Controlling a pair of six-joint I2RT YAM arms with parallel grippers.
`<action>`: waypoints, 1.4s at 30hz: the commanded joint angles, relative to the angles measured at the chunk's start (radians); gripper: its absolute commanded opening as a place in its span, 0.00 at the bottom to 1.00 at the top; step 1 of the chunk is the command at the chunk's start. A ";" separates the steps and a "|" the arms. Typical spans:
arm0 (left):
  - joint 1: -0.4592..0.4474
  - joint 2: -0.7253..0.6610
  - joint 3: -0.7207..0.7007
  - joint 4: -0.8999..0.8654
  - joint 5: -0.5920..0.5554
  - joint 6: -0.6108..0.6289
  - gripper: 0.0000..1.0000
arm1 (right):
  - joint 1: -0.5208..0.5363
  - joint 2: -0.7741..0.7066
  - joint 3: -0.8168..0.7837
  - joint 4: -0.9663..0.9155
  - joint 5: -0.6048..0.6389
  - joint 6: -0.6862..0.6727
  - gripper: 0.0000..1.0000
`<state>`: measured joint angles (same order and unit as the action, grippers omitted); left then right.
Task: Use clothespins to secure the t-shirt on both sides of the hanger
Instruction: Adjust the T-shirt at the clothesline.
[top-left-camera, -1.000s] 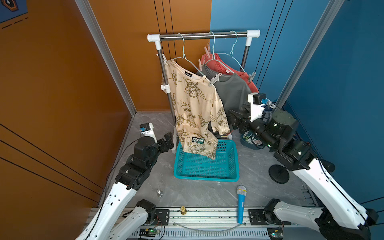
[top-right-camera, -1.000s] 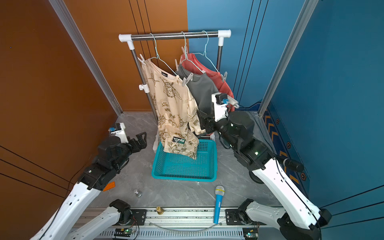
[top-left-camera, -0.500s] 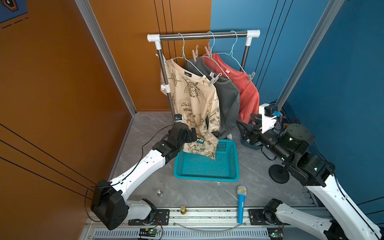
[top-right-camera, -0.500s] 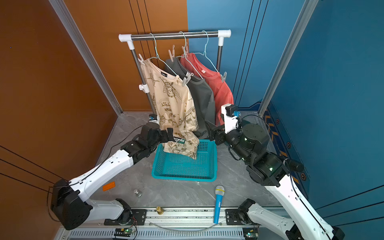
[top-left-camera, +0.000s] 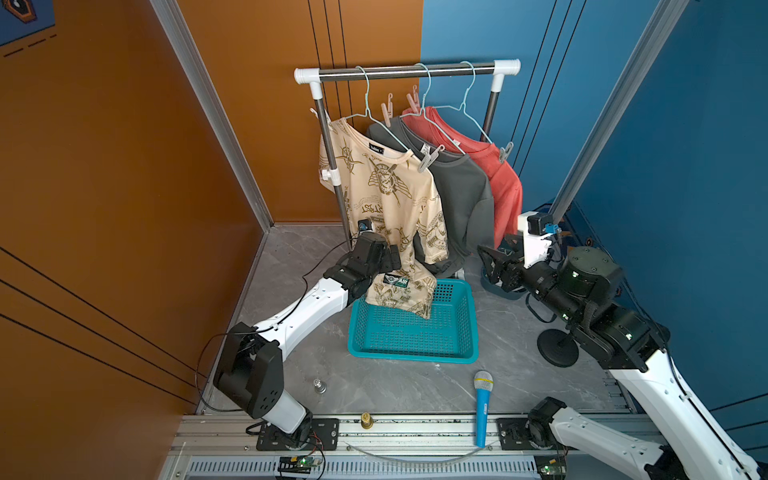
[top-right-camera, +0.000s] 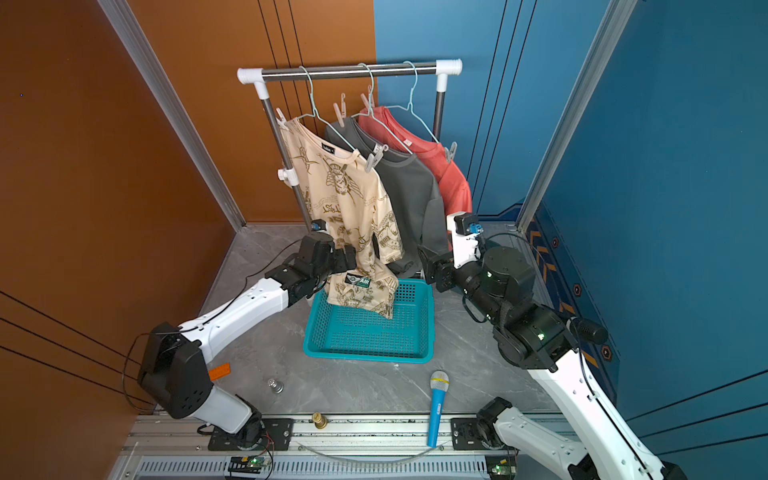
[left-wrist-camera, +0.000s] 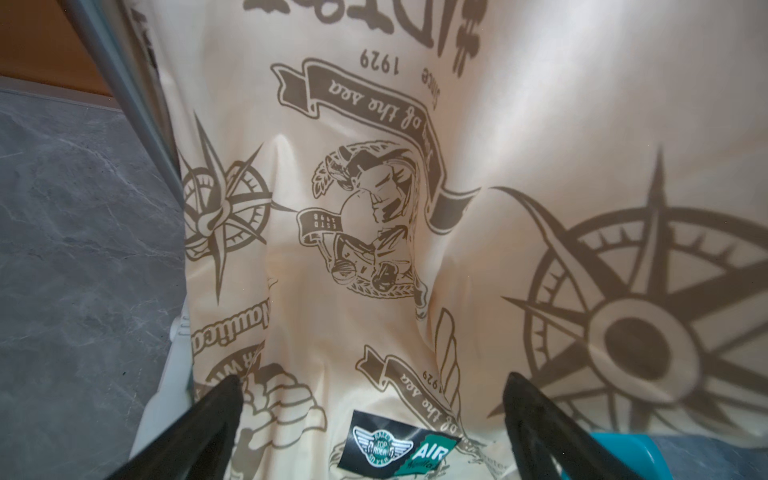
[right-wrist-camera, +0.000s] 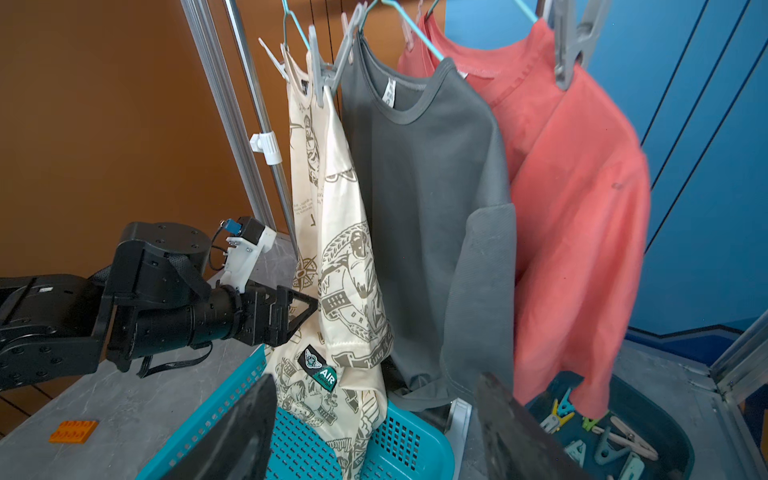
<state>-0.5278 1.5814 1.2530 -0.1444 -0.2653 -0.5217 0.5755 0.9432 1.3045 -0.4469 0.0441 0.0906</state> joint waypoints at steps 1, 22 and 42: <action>0.024 0.039 0.051 0.014 0.044 -0.012 0.98 | -0.012 0.002 -0.012 -0.035 -0.025 0.031 0.76; 0.104 0.524 0.602 -0.128 0.113 -0.028 0.98 | -0.098 0.007 -0.047 -0.058 -0.051 0.047 0.76; 0.217 0.879 1.370 -0.114 0.219 -0.047 0.98 | -0.194 0.029 -0.085 -0.046 -0.097 0.053 0.76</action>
<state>-0.3328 2.4413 2.5916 -0.3161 -0.1066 -0.5484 0.3935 0.9684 1.2327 -0.4885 -0.0353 0.1299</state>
